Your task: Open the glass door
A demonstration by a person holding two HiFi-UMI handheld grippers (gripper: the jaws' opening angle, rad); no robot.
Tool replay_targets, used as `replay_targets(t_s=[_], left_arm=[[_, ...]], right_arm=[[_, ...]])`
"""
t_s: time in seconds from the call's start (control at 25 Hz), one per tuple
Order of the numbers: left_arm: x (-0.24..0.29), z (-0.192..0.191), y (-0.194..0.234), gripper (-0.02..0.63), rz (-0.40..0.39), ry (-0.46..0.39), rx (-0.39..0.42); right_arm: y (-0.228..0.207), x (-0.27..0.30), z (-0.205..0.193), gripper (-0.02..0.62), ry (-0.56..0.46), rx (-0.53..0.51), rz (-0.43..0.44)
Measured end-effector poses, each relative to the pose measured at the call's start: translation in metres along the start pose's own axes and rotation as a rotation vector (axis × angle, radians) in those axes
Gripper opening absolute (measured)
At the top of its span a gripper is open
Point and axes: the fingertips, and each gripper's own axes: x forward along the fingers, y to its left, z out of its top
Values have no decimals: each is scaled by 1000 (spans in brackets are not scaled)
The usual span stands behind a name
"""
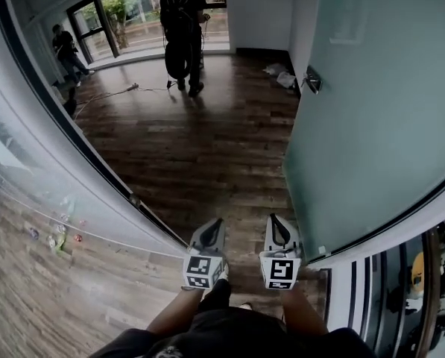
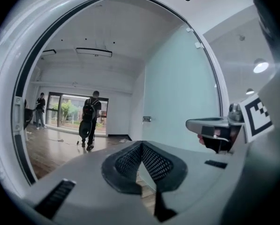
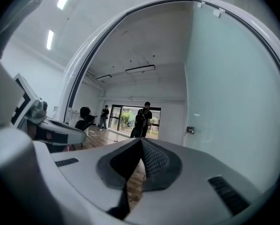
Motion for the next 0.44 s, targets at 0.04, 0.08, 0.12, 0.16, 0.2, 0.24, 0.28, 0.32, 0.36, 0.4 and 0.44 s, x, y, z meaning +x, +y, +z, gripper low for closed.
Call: replay_targets(t_s=[0.04, 0.08, 0.12, 0.16, 0.2, 0.24, 0.28, 0.32, 0.36, 0.4, 0.44], left_arm=[[-10, 5, -8, 6, 0, 5, -1], [-19, 13, -13, 6, -1, 10, -2], [-27, 20, -16, 6, -1, 14, -2], [-34, 27, -18, 6, 1, 18, -2], [-39, 33, -20, 6, 4, 21, 1], [-43, 39, -22, 6, 6, 25, 5], [-47, 42, -25, 6, 6, 30, 9], [-50, 44, -28, 6, 4, 36, 12], [-54, 44, -29, 6, 2, 36, 15], [-57, 42, -30, 6, 1, 33, 19], [-61, 40, -31, 6, -1, 28, 24]], right_arm=[[0, -9, 7, 17, 0, 1, 2], [0, -16, 17, 17, 0, 2, 2], [1, -21, 28, 17, 0, 2, 3], [2, -26, 37, 17, 0, -1, 6], [3, -30, 44, 17, -1, -5, 10], [4, -34, 50, 17, -2, -8, 15], [4, -37, 53, 17, -5, -10, 19], [6, -41, 54, 17, -8, -10, 21], [8, -45, 54, 17, -13, -10, 22], [10, -48, 52, 17, -18, -10, 22], [13, -52, 50, 17, -23, -10, 21]])
